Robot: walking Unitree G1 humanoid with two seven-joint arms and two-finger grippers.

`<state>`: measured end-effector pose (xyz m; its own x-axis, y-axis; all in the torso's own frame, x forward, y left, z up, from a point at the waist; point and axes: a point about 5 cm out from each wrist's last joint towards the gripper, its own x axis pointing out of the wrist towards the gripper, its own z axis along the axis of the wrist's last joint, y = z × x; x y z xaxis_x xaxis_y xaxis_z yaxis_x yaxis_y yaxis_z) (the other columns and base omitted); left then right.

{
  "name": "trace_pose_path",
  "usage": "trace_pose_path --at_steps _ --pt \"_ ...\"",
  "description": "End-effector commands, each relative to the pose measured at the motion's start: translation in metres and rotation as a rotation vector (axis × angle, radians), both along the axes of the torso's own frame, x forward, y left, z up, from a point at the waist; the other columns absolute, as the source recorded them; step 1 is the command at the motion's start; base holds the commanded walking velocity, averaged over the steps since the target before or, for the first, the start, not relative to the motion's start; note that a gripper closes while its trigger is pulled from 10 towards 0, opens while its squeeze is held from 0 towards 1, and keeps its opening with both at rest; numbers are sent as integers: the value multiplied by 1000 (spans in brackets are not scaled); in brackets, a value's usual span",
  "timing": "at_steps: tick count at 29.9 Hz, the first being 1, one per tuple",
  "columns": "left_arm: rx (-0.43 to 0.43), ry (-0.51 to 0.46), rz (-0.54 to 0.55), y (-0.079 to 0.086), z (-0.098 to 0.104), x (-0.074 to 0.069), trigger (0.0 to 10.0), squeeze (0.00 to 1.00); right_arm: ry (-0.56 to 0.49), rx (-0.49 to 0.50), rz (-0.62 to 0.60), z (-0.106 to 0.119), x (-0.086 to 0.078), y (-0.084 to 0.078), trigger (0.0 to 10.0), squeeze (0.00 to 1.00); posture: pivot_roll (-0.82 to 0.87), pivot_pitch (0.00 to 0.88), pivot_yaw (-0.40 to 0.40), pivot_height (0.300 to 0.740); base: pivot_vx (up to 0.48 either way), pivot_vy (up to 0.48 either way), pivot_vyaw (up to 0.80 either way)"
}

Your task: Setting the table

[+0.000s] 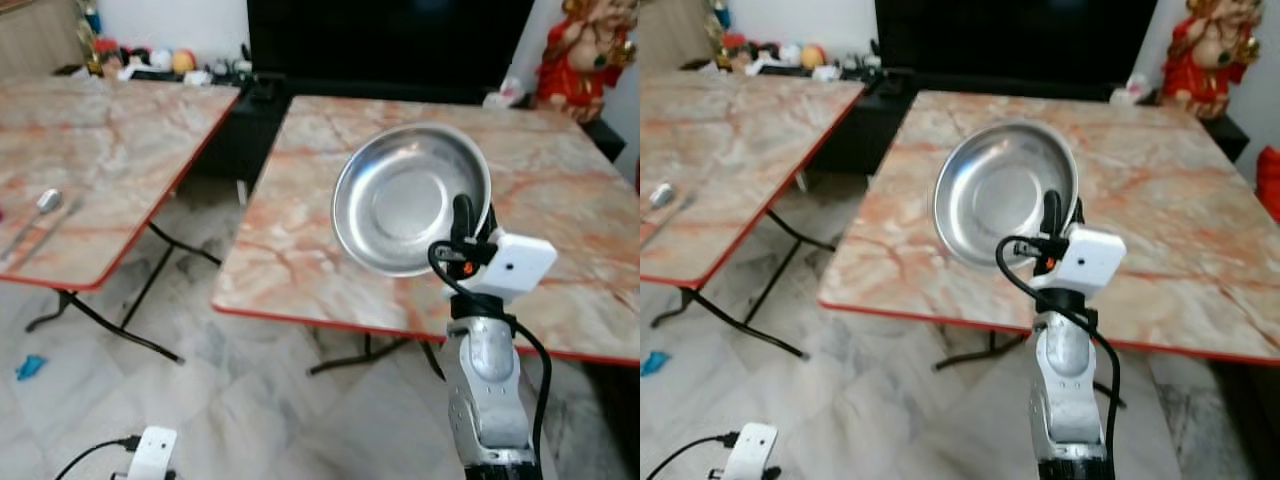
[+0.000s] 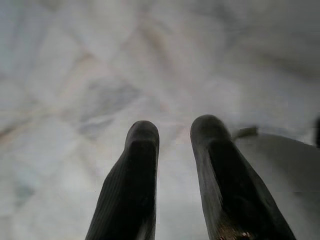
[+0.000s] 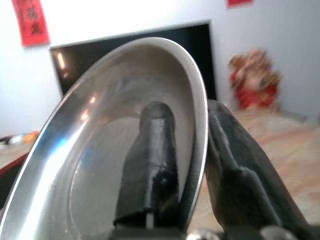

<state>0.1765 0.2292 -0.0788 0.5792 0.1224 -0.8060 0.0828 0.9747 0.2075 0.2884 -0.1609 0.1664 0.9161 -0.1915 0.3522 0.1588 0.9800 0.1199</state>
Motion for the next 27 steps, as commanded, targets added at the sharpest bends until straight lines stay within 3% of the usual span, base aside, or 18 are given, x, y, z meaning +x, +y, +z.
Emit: trace_pose_path --at_steps 1,9,10,16,27 --pt "21 5 -1 8 1 -2 10000 0 -38 7 22 8 0 7 10000 0 63 0 -19 740 0 0 0" --pt "5 3 8 8 1 -2 10000 0 -24 -74 5 7 -3 -4 10000 0 55 0 -20 740 0 0 0" --pt "2 3 8 8 1 -1 10000 0 -9 -107 -24 4 -6 -16 10000 0 54 0 -20 740 0 0 0" --pt "-3 1 8 8 2 -1 10000 0 15 -97 -134 0 -15 -48 10000 0 49 0 -12 740 0 0 0" --pt "-13 -19 9 9 4 3 10000 0 26 -53 -145 -4 -11 -39 10000 0 67 0 -9 740 0 0 0"
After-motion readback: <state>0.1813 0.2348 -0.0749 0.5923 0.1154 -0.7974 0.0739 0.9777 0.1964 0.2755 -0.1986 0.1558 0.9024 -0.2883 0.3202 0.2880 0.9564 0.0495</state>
